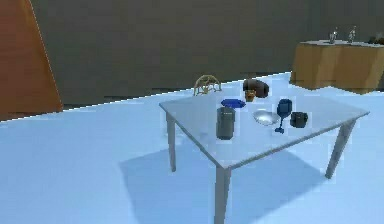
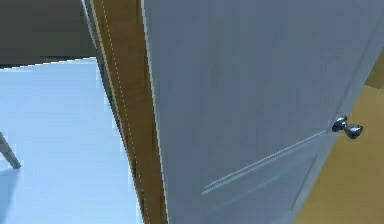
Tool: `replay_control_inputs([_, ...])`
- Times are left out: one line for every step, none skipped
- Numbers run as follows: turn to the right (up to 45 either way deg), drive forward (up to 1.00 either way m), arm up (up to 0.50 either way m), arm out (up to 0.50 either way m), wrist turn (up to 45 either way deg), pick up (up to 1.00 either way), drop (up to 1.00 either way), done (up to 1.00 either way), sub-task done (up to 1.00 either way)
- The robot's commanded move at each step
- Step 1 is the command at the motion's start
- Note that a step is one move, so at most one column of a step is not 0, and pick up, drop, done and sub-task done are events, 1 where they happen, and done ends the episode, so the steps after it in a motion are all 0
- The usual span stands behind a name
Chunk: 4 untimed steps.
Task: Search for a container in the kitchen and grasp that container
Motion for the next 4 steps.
replay_control_inputs([12.0,0.00,0.00,0.00,0.0,0.00,0.00,0.00,0.00])
replay_control_inputs([0.0,0.30,0.00,0.00,0.0,0.00,0.00,0.00,0.00])
replay_control_inputs([36.0,0.00,0.00,0.00,0.0,0.00,0.00,0.00,0.00])
replay_control_inputs([0.0,0.30,0.00,0.00,0.0,0.00,0.00,0.00,0.00])
